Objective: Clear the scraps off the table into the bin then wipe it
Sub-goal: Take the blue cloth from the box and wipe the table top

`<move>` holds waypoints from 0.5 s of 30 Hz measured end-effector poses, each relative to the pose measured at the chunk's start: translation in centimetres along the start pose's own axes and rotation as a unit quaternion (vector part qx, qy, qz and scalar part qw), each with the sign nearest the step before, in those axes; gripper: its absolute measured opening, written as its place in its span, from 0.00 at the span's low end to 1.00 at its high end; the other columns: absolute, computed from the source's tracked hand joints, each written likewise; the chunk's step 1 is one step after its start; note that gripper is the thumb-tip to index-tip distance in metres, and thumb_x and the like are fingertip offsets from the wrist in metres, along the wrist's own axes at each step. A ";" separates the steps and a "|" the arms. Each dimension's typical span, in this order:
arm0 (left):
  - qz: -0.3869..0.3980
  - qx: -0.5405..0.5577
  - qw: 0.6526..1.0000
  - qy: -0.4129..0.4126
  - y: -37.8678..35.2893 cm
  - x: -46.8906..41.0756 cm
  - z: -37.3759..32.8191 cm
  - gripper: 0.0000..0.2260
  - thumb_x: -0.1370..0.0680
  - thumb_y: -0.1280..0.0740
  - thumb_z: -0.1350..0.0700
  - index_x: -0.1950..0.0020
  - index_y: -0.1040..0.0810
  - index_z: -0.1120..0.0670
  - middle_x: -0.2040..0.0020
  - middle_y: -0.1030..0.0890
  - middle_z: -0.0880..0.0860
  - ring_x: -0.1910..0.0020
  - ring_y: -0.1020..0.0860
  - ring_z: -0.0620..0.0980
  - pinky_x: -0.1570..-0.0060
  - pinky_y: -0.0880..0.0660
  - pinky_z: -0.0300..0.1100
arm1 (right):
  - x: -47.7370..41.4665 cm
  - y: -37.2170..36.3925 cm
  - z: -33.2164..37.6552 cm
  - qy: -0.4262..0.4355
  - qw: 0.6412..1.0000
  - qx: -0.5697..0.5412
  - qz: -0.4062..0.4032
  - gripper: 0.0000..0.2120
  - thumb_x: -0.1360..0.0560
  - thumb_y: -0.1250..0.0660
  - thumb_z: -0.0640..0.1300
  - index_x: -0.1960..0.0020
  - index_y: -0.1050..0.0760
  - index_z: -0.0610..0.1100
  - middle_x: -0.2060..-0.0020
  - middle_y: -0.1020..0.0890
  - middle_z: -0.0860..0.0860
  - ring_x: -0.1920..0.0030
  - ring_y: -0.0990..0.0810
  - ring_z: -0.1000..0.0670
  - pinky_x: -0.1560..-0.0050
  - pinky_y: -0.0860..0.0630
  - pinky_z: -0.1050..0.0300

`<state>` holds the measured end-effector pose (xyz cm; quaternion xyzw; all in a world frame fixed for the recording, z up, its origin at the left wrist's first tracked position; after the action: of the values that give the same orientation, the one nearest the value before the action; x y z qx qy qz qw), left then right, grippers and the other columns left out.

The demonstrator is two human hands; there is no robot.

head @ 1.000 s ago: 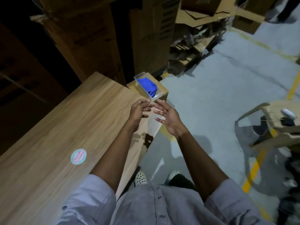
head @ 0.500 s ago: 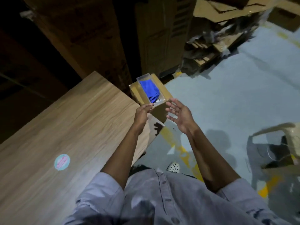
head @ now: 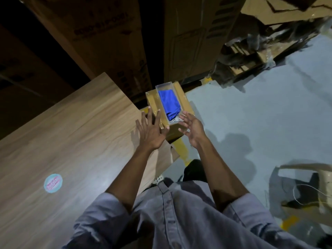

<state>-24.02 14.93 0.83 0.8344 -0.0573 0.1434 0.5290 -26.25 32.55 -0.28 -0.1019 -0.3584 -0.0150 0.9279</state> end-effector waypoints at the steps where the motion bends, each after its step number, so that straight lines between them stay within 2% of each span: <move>1: 0.002 -0.013 1.000 -0.001 0.0 -0.6 -0.1 0.36 0.17 0.44 0.35 0.16 0.58 0.45 0.17 0.66 0.54 0.19 0.67 0.60 0.25 0.66 0.65 | -1.1 -0.1 -0.1 -0.010 1.000 -0.001 0.001 0.19 0.16 0.39 0.52 0.27 0.26 0.47 0.36 0.18 0.50 0.37 0.20 0.48 0.42 0.21 0.48; 9: 0.045 -0.030 0.997 0.062 -2.9 -7.4 0.1 0.38 0.17 0.41 0.37 0.15 0.58 0.47 0.16 0.64 0.55 0.18 0.65 0.61 0.24 0.65 0.65 | -11.1 -0.3 -1.8 -0.107 0.994 -0.007 0.008 0.16 0.16 0.38 0.49 0.30 0.25 0.47 0.35 0.20 0.48 0.40 0.20 0.48 0.44 0.23 0.52; 12: 0.046 -0.045 0.996 0.064 -4.3 -10.0 -0.3 0.37 0.18 0.40 0.38 0.15 0.54 0.49 0.16 0.59 0.56 0.17 0.61 0.62 0.22 0.63 0.63 | -15.2 0.0 -3.2 -0.144 0.989 0.018 0.004 0.13 0.16 0.39 0.48 0.33 0.26 0.48 0.39 0.20 0.51 0.39 0.22 0.49 0.35 0.27 0.50; 15: 0.040 -0.049 0.996 0.065 -5.8 -12.2 -0.5 0.37 0.18 0.42 0.36 0.15 0.51 0.51 0.15 0.56 0.57 0.17 0.59 0.62 0.22 0.61 0.62 | -18.9 0.0 -4.5 -0.159 0.987 0.034 0.013 0.18 0.17 0.35 0.52 0.30 0.25 0.48 0.32 0.21 0.50 0.31 0.24 0.48 0.25 0.32 0.44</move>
<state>-34.29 17.19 -7.63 0.7938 -0.0632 0.2151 0.5654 -37.33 30.74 -16.21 -0.0762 -0.5000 0.0252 0.8623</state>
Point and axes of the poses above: each hand's wrist, its own x-axis away from the middle knuckle, its own y-axis out of the back of the hand, z = x × y, the point moved 8 cm from there along -x, towards the middle knuckle
